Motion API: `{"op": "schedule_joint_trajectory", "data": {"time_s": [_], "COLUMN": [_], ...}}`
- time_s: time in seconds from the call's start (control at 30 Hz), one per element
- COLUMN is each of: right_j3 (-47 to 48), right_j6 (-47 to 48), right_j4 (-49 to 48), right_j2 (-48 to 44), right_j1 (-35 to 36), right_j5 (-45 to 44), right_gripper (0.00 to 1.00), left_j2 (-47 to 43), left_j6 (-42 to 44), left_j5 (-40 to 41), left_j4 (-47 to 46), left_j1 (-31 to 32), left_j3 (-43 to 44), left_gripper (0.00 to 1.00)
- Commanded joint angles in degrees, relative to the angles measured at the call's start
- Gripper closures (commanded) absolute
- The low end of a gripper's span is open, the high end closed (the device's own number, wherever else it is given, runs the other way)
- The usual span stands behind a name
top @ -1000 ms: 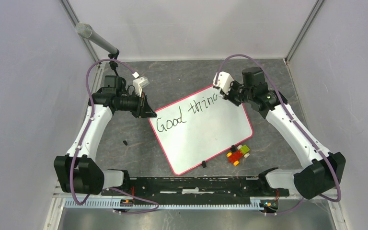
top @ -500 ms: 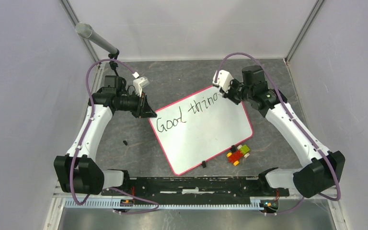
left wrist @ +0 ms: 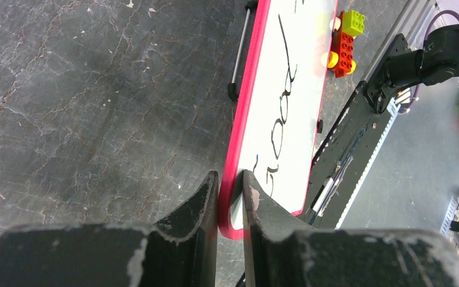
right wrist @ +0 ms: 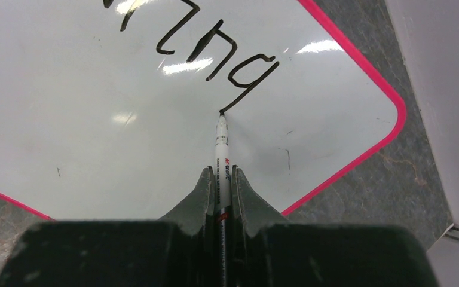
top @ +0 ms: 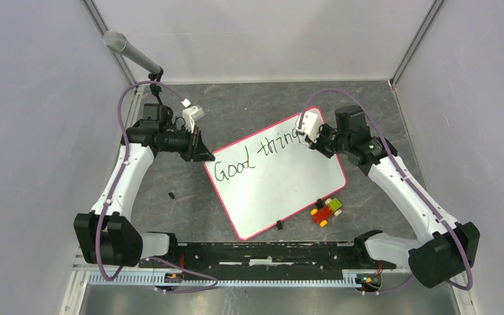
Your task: Write a sentence on the whiteboard
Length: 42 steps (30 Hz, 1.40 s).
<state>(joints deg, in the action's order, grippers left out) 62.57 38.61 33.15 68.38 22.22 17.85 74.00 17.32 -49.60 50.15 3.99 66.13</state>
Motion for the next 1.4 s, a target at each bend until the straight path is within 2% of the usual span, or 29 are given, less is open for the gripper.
{"op": "schedule_joint_trajectory", "data": {"time_s": [0.0,0.3,0.6,0.97,1.37], "right_j3": [-1.47,0.48,6.67,9.60,8.84], "right_j6": [-1.34,-2.35,-3.66,-2.55,-2.17], "right_j4": [0.99,2.32,2.41,1.86,-1.11], "right_j2": [-1.12,-1.07,0.39,1.75,3.51], "right_j1": [-0.16,0.94,1.34,-5.70,-6.08], "right_j5": [1.45,4.30,6.19,4.81,3.25], "right_gripper": [1.00,1.00,1.00,1.00,1.00], "left_j2": [-0.23,-0.19,0.02,0.25,0.62], "left_j6": [2.06,2.09,1.84,1.84,1.92], "left_j5": [2.49,2.49,2.58,2.58,2.67], "left_j4": [-1.09,-1.11,-1.11,-1.10,-1.10], "left_j1": [0.34,0.42,0.50,0.58,0.67], "left_j3": [-1.00,-0.83,-0.56,-0.36,-0.47], "left_gripper": [0.98,0.98,0.98,0.98,0.98]}}
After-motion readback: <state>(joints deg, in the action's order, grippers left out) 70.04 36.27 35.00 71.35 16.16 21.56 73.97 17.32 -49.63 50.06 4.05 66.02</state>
